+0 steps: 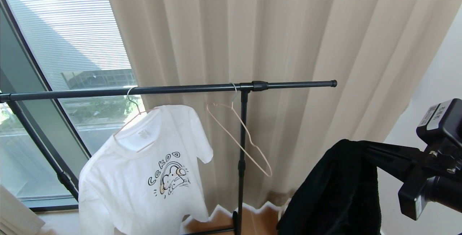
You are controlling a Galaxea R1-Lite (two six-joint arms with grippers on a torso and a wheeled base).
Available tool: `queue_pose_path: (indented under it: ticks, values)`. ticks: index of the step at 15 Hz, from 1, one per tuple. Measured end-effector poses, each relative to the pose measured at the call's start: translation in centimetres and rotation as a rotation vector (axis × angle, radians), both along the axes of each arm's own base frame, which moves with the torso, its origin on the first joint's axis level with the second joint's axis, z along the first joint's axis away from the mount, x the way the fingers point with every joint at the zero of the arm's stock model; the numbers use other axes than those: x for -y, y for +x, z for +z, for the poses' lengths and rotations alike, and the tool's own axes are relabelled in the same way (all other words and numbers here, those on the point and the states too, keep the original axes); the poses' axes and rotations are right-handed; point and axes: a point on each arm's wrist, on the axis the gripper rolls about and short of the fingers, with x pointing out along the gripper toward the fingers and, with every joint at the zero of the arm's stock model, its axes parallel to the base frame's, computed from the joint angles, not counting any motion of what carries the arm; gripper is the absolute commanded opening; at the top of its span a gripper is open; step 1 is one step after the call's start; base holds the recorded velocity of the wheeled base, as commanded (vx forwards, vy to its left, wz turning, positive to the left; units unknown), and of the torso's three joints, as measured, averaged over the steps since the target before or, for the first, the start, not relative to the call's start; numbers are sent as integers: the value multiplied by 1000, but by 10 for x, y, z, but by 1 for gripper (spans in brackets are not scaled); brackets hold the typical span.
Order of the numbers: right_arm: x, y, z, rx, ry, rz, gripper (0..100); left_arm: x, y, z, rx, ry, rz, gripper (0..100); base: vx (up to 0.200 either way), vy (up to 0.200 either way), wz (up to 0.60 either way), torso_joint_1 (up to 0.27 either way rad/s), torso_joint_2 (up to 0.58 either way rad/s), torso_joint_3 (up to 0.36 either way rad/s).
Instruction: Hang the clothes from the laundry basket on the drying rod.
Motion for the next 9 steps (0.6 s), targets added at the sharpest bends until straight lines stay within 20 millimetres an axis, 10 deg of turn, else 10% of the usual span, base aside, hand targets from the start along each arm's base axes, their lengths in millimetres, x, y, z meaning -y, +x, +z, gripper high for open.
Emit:
queue_pose_path:
  ticks: [9]
  values:
    - [1,-1,-2,4,-22,5,0,0,0,0,0,1,0,100,0,0,0,54,-109,-58]
